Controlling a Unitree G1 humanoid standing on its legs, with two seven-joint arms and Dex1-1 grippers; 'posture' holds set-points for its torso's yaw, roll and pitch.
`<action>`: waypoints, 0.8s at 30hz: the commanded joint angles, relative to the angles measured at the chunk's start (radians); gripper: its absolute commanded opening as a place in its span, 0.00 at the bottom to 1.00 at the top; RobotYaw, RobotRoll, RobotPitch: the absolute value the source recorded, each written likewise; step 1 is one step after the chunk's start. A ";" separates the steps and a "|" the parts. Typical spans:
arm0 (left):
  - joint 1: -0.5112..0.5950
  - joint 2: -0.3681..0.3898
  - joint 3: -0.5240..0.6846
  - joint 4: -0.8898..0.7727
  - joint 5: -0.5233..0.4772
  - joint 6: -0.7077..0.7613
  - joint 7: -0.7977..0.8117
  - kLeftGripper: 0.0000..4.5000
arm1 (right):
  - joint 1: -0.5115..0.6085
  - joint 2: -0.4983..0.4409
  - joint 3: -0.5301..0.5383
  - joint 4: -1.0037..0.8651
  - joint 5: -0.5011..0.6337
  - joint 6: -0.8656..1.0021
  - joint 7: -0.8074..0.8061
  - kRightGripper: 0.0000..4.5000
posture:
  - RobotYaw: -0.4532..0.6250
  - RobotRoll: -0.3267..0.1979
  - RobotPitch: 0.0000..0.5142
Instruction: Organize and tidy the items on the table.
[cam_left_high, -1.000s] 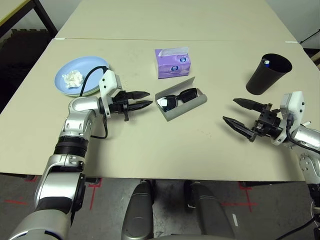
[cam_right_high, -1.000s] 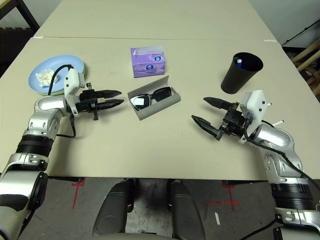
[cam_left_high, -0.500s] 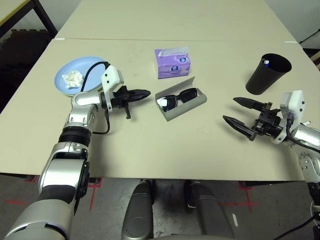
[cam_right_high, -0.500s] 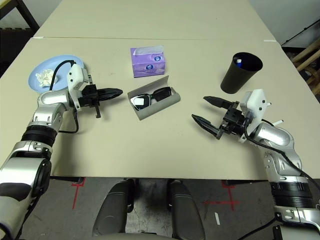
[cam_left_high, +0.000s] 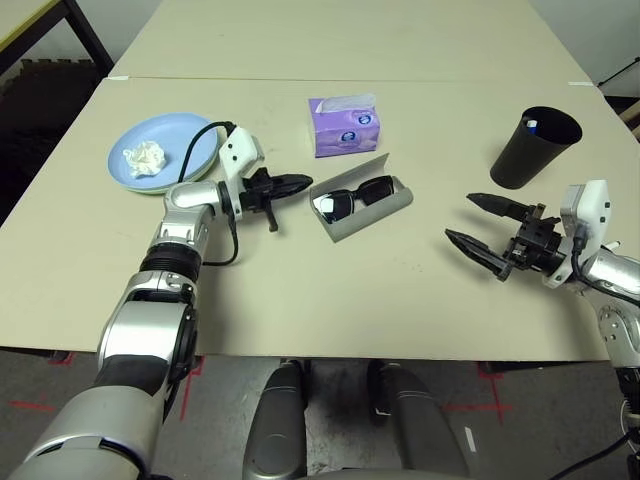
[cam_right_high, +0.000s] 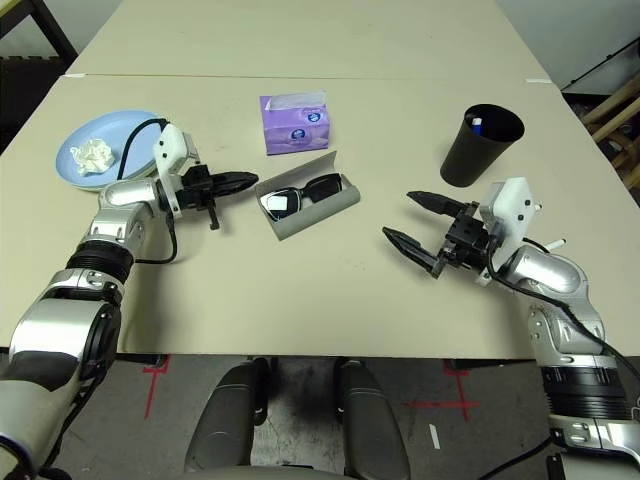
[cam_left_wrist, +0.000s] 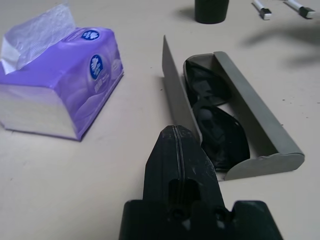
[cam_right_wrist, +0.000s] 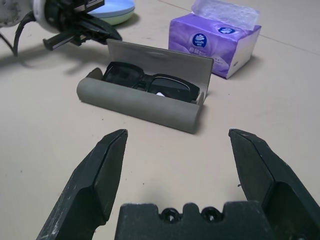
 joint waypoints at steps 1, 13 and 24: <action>-0.008 -0.010 0.000 -0.035 -0.007 0.007 -0.028 0.01 | 0.022 -0.002 -0.014 -0.035 0.015 0.019 -0.008 1.00 | 0.51 0.62 0.44; 0.035 -0.024 -0.010 -0.127 -0.020 0.055 -0.077 0.01 | 0.014 -0.005 -0.006 -0.074 0.016 0.051 -0.031 1.00 | 0.51 0.62 0.43; 0.075 -0.022 -0.014 -0.173 -0.018 0.079 -0.085 0.01 | -0.001 -0.008 -0.005 -0.083 0.019 0.068 -0.029 1.00 | 0.51 0.62 0.43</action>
